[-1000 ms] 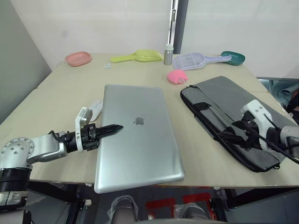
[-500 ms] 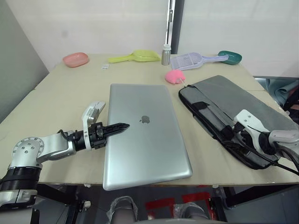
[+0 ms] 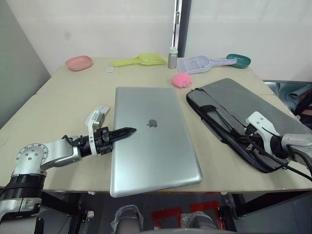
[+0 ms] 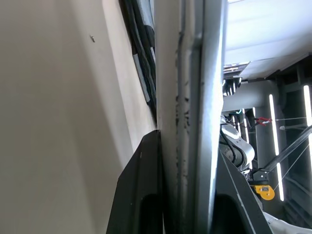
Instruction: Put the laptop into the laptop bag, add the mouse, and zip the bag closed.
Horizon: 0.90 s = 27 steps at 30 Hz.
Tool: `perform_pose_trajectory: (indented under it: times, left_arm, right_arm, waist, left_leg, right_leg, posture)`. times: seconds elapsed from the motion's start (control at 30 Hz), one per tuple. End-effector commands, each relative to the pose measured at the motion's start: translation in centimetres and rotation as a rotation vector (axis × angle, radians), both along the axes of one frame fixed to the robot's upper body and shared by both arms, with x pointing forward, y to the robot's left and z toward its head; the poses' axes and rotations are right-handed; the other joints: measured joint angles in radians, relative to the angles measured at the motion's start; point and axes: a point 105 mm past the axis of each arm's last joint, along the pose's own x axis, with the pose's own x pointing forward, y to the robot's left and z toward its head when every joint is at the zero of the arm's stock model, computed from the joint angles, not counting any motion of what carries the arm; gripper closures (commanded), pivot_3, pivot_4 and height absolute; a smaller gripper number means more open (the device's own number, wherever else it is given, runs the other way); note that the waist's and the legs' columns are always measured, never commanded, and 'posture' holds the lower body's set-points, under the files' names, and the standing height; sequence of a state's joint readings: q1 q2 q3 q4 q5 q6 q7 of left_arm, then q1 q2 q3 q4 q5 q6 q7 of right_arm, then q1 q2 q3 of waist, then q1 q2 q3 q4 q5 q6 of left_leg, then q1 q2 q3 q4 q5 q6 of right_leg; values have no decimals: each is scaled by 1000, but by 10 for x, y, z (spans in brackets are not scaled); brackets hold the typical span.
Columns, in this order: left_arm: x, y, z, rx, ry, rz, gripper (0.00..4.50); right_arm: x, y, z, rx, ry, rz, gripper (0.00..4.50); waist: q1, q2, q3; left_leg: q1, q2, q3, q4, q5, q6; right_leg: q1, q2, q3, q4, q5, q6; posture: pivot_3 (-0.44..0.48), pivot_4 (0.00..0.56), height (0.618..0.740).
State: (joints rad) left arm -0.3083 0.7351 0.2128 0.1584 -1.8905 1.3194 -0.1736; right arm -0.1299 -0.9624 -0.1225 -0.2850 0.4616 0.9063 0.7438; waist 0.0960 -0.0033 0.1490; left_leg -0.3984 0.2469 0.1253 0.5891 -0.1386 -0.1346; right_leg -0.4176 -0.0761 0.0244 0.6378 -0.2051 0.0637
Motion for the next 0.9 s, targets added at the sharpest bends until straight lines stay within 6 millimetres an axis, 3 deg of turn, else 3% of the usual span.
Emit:
perform_pose_trajectory:
  times: [0.03, 0.33, 0.6, 0.73, 0.9]
  left_arm:
    - [-2, -9, 34, -100, -121, -55, 4194]
    - [-2, -12, 32, -103, -113, -59, 4194]
    - [2, -17, 30, -129, -99, -53, 4194]
    - [6, -23, 31, -168, -102, -51, 4194]
    - [18, -31, 38, -249, -107, -24, 4194]
  right_arm:
    - [-2, 17, 22, 111, -39, 47, 4460]
    - [5, 14, 30, 148, -63, -6, 4460]
    - [25, 20, 70, 370, -161, -98, 4460]
    - [20, 33, 90, 454, -176, -62, 4460]
    - [7, 43, 96, 487, -161, -14, 4460]
  waist:
    - [0, 0, 0]
    - [2, 0, 0]
    - [2, 0, 0]
    - [5, 0, 0]
    - [12, 0, 0]
  left_leg:
    - [0, 0, 0, 0, 0, 0]
    - [0, 0, 0, 1, 0, 0]
    - [0, 0, 0, 3, 0, 0]
    - [-1, 0, 0, 3, 0, -1]
    - [-1, 0, 0, 3, 3, -4]
  right_leg:
    - [0, 0, 0, 0, 0, 0]
    - [0, 0, 0, 1, 0, 0]
    - [-1, 0, 1, 4, 0, 0]
    - [-1, 0, 1, 4, 0, 0]
    - [-1, 0, 0, 3, 0, 0]
  posture:
    - [0, 150, 740]
    - [0, 150, 740]
    - [0, 150, 740]
    - [0, 150, 740]
    - [0, 150, 740]
